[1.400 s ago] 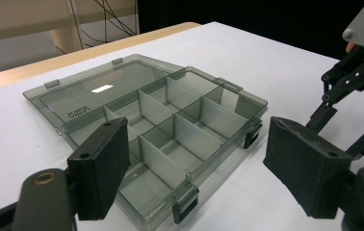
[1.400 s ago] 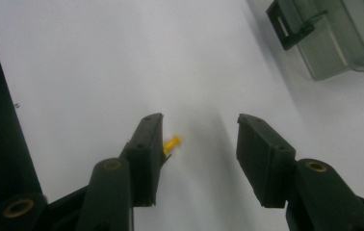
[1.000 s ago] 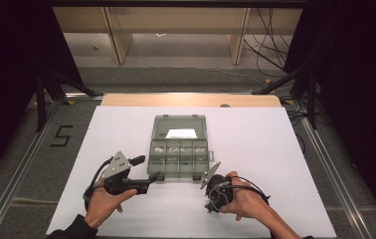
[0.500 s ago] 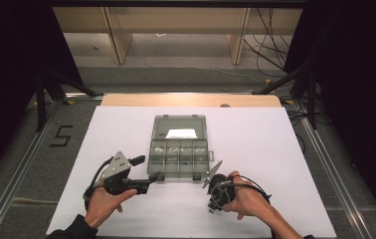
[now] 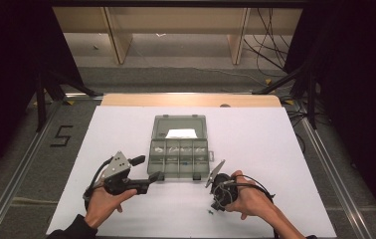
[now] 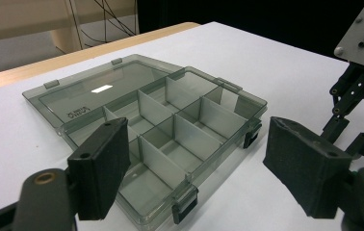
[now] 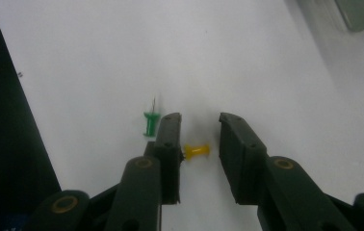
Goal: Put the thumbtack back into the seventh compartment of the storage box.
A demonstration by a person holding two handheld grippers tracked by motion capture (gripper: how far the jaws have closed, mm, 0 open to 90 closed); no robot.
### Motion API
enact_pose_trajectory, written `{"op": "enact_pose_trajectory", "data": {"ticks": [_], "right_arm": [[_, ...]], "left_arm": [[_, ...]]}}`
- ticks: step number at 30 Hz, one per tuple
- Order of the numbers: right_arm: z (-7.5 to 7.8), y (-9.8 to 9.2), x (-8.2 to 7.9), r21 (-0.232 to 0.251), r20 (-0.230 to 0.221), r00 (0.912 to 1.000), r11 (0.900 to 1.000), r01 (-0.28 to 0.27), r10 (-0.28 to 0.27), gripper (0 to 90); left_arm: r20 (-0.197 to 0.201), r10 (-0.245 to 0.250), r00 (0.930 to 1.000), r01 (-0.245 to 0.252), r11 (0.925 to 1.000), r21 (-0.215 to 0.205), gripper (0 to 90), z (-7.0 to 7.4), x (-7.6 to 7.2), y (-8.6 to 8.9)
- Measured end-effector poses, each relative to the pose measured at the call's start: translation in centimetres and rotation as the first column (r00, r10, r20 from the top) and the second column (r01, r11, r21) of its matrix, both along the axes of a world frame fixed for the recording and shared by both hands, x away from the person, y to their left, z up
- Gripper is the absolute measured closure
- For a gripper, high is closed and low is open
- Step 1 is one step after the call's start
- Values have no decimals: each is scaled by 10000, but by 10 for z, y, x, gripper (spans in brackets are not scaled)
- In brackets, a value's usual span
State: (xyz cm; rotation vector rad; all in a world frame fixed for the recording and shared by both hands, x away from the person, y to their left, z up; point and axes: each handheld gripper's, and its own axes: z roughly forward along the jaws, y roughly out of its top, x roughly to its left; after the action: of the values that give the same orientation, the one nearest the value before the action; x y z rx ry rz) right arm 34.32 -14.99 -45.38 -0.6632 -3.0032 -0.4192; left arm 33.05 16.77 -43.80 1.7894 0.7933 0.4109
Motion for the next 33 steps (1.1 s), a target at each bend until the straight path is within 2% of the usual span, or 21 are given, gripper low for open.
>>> {"op": "enact_pose_trajectory", "data": {"ticks": [3, 5, 7, 8, 9, 11, 12, 13, 15, 16, 18, 20, 21, 25, 27, 31, 33], "right_arm": [[-1, -2, 0, -345, 220, 9997, 9994, -48, 56, 683], [-2, -1, -4, -324, -19, 9999, 9994, 129, -129, 682], [-2, -2, -4, -498, 203, 9998, 9987, 38, -27, 682], [0, -2, -5, -566, -91, 9999, 9984, 82, -87, 683], [-1, -2, -6, -445, 34, 9999, 9989, 170, -168, 694], [-1, -4, -6, -691, 175, 9998, 9976, 40, -28, 727], [-1, -3, -7, -613, 78, 9997, 9978, 251, -247, 754], [-1, -5, -6, -743, 204, 9997, 9972, 122, -107, 771], [-1, -4, -7, -672, 109, 9998, 9976, 150, -143, 777], [-1, -4, -7, -832, 274, 9996, 9965, 30, -7, 779], [-1, -4, -6, -890, 328, 9993, 9959, -141, 170, 781], [-1, -5, -6, -873, 338, 9992, 9960, -184, 215, 782], [-1, -5, -6, -862, 353, 9991, 9960, -220, 251, 783], [-1, -5, -6, -797, 396, 9991, 9967, -133, 165, 783], [2, -5, -6, -607, 428, 9991, 9981, 64, -38, 783], [8, -7, -4, -300, 451, 9990, 9995, 77, -64, 783], [10, -7, -3, -168, 601, 9982, 9998, 64, -54, 783]], "left_arm": [[-6, 9, 10000, -9, 10000, -19, 232, 0, 0, 0], [-19, 1, 10000, -1, 10000, -14, 232, 0, 0, 0], [-6, -3, 10000, 3, 10000, -14, 232, 0, 0, 0], [-17, -4, 10000, 4, 10000, -15, 232, 0, 0, 0], [-17, -4, 10000, 4, 10000, -10, 232, 0, 0, 0], [22, -18, 10000, 18, 10000, 3, 232, 0, 0, 0], [7, -24, 10000, 24, 10000, -18, 232, 0, 0, 0], [-17, -9, 10000, 9, 10000, -36, 232, 0, 0, 0], [-15, -20, 10000, 20, 10000, -13, 233, 0, 0, 0], [-14, -19, 10000, 19, 10000, -29, 233, 0, 0, 0], [-11, -2, 10000, 2, 10000, -19, 233, 0, 0, 0], [113, -113, 9999, 112, 9999, 86, 233, 0, 1, 1], [-27, -3, 10000, 3, 10000, -50, 234, 0, 0, 0], [-5, -22, 10000, 22, 10000, -27, 233, 0, 0, 0], [-18, -22, 10000, 22, 10000, -26, 234, 0, 0, 0], [-8, -15, 10000, 15, 10000, -7, 234, 0, 0, 0], [-9, -13, 10000, 13, 10000, -8, 234, 0, 0, 0]]}}
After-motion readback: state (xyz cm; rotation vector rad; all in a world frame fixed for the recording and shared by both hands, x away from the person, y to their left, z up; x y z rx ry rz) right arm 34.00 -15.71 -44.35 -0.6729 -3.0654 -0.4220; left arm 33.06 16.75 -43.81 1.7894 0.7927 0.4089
